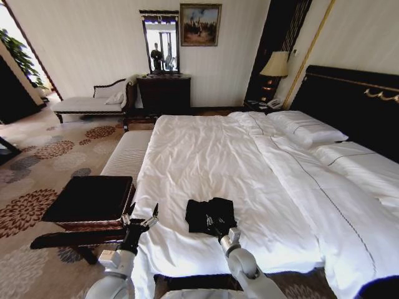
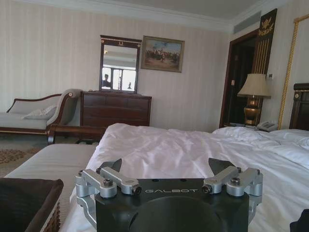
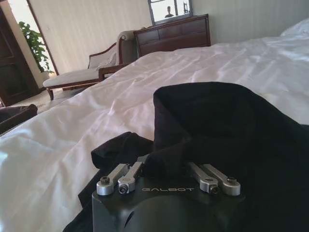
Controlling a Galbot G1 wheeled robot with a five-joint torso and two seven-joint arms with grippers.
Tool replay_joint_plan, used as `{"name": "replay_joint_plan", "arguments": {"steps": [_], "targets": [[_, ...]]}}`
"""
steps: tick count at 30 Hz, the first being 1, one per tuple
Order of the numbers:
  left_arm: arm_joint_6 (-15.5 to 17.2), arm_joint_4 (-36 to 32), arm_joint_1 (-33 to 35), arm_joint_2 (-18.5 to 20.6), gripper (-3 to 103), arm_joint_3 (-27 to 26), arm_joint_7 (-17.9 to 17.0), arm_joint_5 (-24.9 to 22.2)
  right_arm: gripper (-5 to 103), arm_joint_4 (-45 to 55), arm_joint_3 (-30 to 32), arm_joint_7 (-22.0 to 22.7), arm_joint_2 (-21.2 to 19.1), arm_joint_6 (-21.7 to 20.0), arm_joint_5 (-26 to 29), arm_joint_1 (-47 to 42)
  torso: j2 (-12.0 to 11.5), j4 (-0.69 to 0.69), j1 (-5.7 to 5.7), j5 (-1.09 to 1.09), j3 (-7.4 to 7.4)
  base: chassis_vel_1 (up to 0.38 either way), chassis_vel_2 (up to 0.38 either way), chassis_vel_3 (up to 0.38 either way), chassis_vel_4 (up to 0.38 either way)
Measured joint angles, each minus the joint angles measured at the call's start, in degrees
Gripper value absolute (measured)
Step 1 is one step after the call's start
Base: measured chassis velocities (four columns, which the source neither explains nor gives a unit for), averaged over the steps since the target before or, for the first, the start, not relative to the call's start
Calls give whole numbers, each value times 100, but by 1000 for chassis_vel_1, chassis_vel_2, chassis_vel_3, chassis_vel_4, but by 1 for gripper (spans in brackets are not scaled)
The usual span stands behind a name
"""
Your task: Fold the clothes on the bed and place them into the basket.
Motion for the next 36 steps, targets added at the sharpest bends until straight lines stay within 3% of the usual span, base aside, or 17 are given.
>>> {"name": "replay_joint_plan", "arguments": {"steps": [2, 5, 7, 8, 14, 15, 17, 21, 22, 25, 28, 30, 36], "targets": [[-1, 5, -1, -11, 100, 19, 2, 17, 25, 37, -57, -33, -50, 43, -90, 22, 0, 0, 0, -1, 0, 0, 0, 0, 0], [-2, 7, -1, -21, 100, 31, 5, 31, 41, 121, -279, -123, -177, 153, -318, 95, 0, 1, 0, 0, 0, 0, 0, 0, 0], [-2, 5, 0, -20, 100, 24, 5, 27, 41, 134, -309, -137, -193, 167, -345, 96, 0, 1, 0, 0, 0, 0, 0, 0, 0], [-2, 0, 3, -10, 100, -2, 5, 19, 52, 184, -377, -227, -246, 200, -446, 83, 0, 1, 0, 1, 0, 0, 0, 0, 0], [-2, 10, -22, 2, 100, -28, 5, -11, 68, 370, -308, -813, -379, 704, -1000, -139, 0, 1, 0, 0, 0, 0, 0, 0, 0], [-1, 31, -47, -13, 100, 3, 4, -11, 80, 428, -219, -966, -382, 915, -1036, -234, 0, 1, 0, 0, 0, 0, 0, 0, 0], [0, 47, -64, -23, 100, 23, 3, -12, 80, 458, -140, -1028, -368, 1060, -1036, -289, 0, 0, 0, 0, 0, 0, 0, 0, 0], [0, 76, -102, -37, 100, 54, -1, -20, 98, 636, 256, -999, -231, 1385, -671, -479, 0, 0, 0, 0, 0, 0, 0, 0, 0], [0, 76, -102, -37, 100, 54, -1, -20, 98, 636, 256, -999, -231, 1385, -671, -479, 0, 0, 0, 0, 0, 0, 0, 0, 0], [1, 66, -98, -40, 100, -1, -2, -94, 100, 817, 860, -628, -44, 1453, 82, -503, 0, 0, 0, 0, 0, 0, 0, 0, 0], [0, 69, -98, -43, 100, -7, -2, -117, 100, 749, 1092, -402, -8, 1389, 194, -394, 1, -1, 0, -1, -1, 0, 0, 0, 0], [0, 99, -124, -43, 100, 28, -6, -126, 100, 188, 1227, -50, -46, 1261, -1, -32, 1, 0, 0, 0, -1, 0, 0, 0, 0], [27, 81, -127, -39, 100, 87, -13, -117, 100, -1292, 987, 172, -99, 1278, -719, 909, 0, 1, 1, 1, 0, 0, 0, 0, 0]]}}
